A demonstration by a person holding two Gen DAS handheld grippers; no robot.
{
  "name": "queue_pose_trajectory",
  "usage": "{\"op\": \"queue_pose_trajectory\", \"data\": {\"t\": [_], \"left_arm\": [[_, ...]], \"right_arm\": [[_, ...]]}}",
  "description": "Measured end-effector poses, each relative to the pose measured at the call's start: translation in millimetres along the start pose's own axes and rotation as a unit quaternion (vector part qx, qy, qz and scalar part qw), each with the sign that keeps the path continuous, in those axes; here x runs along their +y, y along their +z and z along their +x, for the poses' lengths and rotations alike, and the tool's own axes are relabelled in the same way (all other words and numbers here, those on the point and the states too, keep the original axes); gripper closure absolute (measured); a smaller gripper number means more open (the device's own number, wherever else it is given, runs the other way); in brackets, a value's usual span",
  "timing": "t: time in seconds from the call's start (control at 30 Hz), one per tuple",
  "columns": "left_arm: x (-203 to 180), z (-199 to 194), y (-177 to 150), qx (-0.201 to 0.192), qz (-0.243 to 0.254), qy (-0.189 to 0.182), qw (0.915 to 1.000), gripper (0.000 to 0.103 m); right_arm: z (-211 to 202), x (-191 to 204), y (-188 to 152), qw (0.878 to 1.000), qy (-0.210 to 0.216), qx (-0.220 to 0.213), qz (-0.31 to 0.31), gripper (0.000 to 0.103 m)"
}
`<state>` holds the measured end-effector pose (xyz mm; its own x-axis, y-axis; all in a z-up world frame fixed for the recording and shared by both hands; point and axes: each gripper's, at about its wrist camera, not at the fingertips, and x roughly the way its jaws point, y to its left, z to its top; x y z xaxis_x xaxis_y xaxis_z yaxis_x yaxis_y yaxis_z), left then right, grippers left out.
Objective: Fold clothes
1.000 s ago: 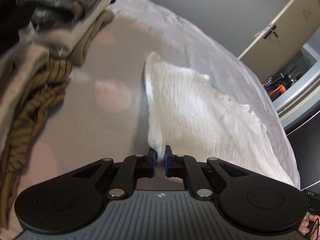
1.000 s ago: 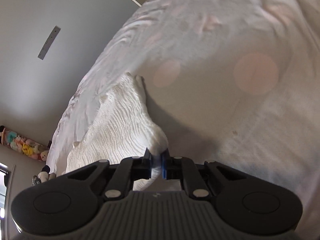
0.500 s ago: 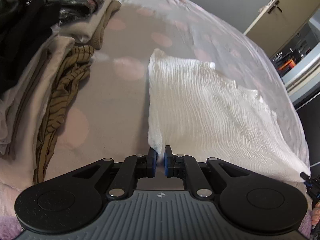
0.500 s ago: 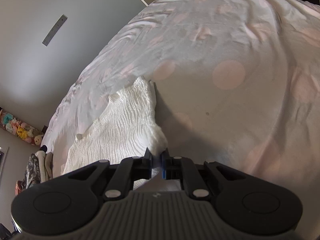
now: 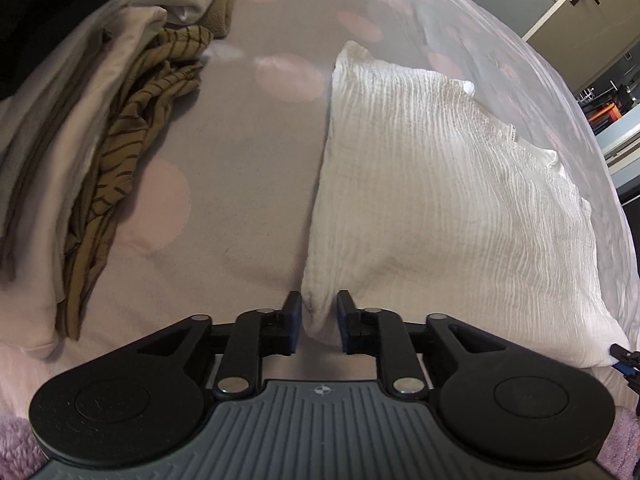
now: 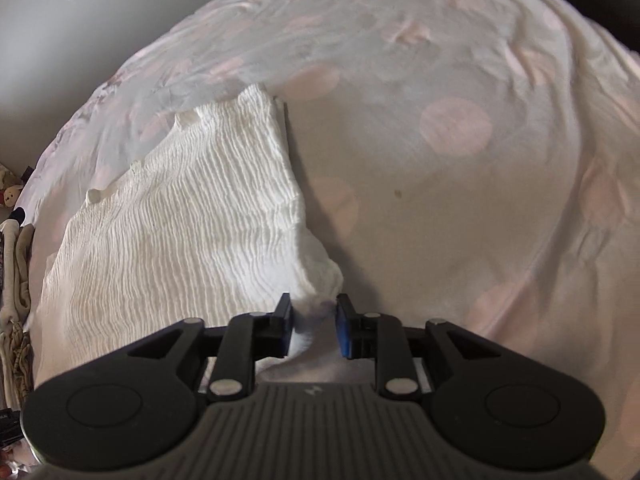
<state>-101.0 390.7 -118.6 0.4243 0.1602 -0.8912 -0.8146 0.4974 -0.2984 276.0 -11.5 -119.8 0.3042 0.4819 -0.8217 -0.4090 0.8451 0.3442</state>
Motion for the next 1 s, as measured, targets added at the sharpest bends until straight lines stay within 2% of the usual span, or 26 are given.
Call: {"op": "queue_pose_trajectory", "data": {"t": [0.1, 0.2, 0.27, 0.43, 0.53, 0.8, 0.93, 1.0], "left_arm": [[0, -14, -3, -0.032, -0.005, 0.004, 0.9995, 0.071], [1, -27, -4, -0.07, -0.014, -0.005, 0.9975, 0.057], [1, -29, -3, -0.077, -0.019, -0.007, 0.9968, 0.056], [-4, -31, 1, -0.085, -0.015, -0.011, 0.9962, 0.056], [-9, -35, 1, -0.104, -0.007, -0.02, 0.9944, 0.056], [-53, -30, 50, -0.148, 0.058, 0.004, 0.9872, 0.055], [-67, -3, 91, -0.167, 0.044, 0.011, 0.9849, 0.052], [-68, 14, 99, -0.178, 0.049, 0.017, 0.9826, 0.052]], "right_arm": [[-16, -4, -4, 0.999, 0.016, -0.043, 0.01, 0.048], [-32, -11, -8, 0.995, 0.044, -0.089, 0.031, 0.038], [-43, -16, -10, 0.99, 0.062, -0.118, 0.044, 0.034], [-36, -22, -4, 0.987, 0.096, -0.095, 0.086, 0.029], [-31, -15, -2, 0.989, 0.096, -0.087, 0.075, 0.029], [-19, -12, 2, 0.991, 0.088, -0.085, 0.058, 0.029], [-10, -10, 7, 0.994, 0.07, -0.068, 0.058, 0.029], [-7, -5, 12, 0.995, 0.049, -0.063, 0.052, 0.03]]}}
